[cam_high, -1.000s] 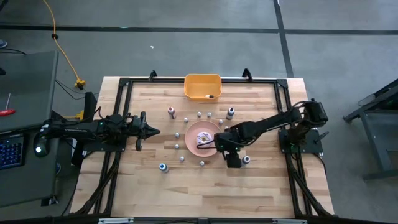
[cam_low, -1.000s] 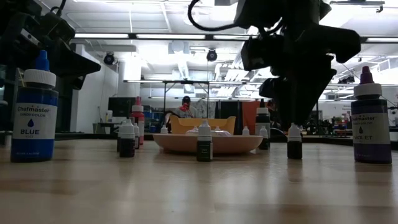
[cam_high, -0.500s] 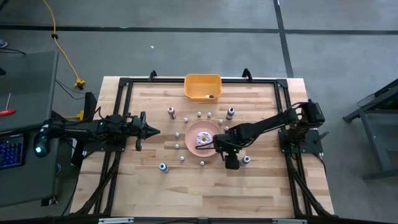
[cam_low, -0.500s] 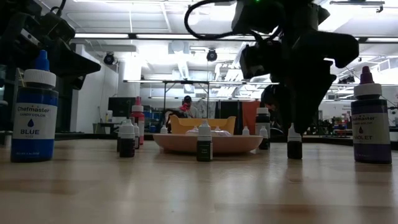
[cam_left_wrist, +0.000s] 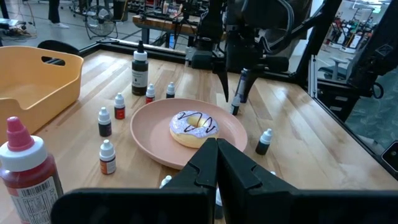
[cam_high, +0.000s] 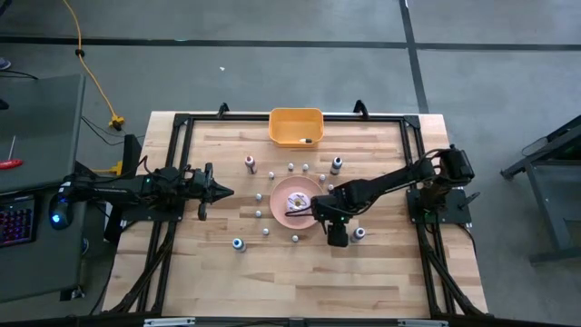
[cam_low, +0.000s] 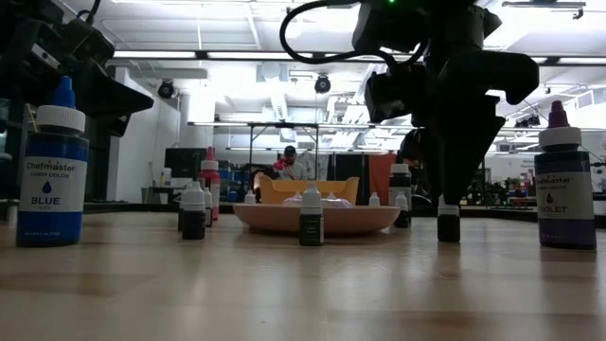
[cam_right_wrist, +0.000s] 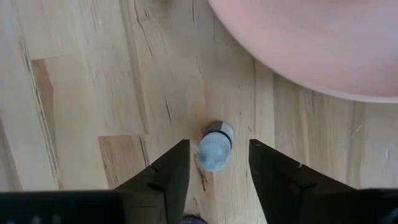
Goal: Pick & Place food coloring
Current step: Put the small black food coloring bottle into the orange bin
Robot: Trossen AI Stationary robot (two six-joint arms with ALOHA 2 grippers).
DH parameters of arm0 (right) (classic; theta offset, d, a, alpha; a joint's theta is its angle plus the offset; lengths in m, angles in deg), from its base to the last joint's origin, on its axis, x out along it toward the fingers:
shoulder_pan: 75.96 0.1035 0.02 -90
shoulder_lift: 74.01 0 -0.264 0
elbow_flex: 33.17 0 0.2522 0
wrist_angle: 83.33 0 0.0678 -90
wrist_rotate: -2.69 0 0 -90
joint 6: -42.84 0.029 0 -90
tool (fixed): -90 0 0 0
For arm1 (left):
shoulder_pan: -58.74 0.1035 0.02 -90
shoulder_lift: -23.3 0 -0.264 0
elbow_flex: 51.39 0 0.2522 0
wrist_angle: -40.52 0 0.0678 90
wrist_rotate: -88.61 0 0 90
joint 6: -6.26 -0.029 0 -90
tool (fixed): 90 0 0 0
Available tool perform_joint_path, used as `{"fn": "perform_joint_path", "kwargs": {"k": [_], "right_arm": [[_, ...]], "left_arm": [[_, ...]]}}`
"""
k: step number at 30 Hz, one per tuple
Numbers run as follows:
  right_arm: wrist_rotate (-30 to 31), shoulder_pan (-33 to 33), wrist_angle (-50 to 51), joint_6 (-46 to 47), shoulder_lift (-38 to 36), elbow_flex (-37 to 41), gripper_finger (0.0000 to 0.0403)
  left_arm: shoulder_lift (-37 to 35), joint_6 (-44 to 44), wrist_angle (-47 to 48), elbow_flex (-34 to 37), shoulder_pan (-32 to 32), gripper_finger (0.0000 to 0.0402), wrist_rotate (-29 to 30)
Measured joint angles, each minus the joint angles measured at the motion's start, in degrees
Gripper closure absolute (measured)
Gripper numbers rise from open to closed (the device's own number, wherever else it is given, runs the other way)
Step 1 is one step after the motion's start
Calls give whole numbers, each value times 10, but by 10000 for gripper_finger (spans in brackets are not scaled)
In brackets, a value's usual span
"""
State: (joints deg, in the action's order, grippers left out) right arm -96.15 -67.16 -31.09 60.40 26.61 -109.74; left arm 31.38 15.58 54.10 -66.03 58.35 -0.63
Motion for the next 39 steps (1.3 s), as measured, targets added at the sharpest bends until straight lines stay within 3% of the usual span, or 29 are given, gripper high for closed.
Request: {"fn": "perform_joint_path", "kwargs": {"k": [23,39], "right_arm": [[-12,0,0,1,-1,0,347],[-35,-7,4,42,-36,-1,355]], "left_arm": [[0,0,0,0,0,401,1],[0,0,0,0,0,401,1]]}}
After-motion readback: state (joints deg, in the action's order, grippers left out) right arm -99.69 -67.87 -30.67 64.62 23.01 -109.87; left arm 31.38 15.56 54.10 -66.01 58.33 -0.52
